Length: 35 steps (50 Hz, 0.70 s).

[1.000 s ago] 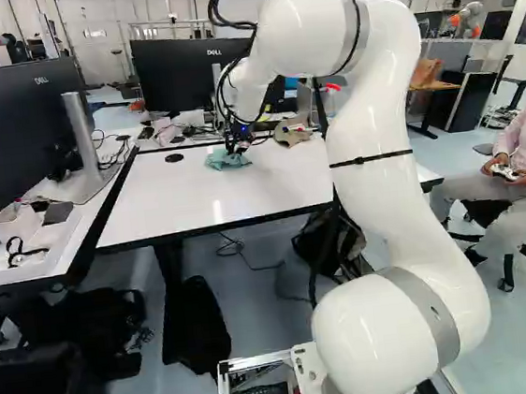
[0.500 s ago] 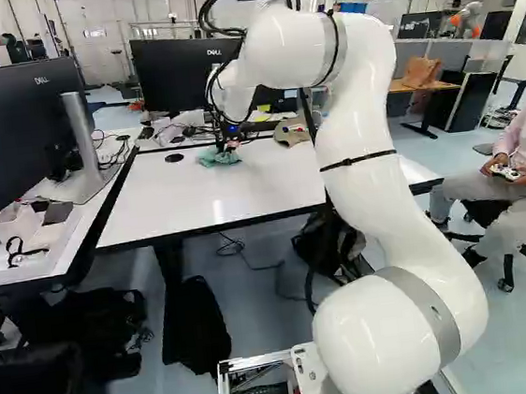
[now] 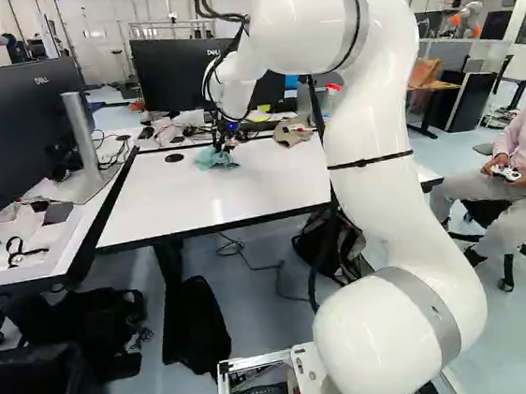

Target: Clean the table with the green towel

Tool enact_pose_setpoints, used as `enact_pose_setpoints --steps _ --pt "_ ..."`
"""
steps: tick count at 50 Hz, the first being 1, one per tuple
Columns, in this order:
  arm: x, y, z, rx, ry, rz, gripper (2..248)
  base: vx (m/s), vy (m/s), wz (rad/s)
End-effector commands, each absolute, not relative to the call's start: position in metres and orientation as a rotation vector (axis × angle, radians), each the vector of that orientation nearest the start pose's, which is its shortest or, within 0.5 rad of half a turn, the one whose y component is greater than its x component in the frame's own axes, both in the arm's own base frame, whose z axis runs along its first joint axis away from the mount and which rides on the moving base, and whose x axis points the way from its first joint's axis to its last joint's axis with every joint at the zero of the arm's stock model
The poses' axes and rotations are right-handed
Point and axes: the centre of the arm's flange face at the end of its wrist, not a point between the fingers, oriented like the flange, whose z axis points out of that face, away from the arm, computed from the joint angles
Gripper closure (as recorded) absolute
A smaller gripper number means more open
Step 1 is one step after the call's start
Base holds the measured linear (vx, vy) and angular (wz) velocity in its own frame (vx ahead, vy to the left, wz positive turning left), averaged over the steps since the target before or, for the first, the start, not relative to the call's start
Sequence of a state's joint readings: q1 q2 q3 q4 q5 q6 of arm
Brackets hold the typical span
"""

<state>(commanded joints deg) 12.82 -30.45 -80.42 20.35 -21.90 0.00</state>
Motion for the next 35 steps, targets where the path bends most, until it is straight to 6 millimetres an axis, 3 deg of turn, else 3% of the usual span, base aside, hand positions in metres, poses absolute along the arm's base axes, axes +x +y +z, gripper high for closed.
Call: enact_pose_setpoints --steps 10,35 --pt "0.624 0.150 0.478 -2.802 0.112 -0.663 209 0.000 0.000 0.000" --pt "0.588 0.115 0.480 -2.823 0.178 -0.635 209 0.000 0.000 0.000"
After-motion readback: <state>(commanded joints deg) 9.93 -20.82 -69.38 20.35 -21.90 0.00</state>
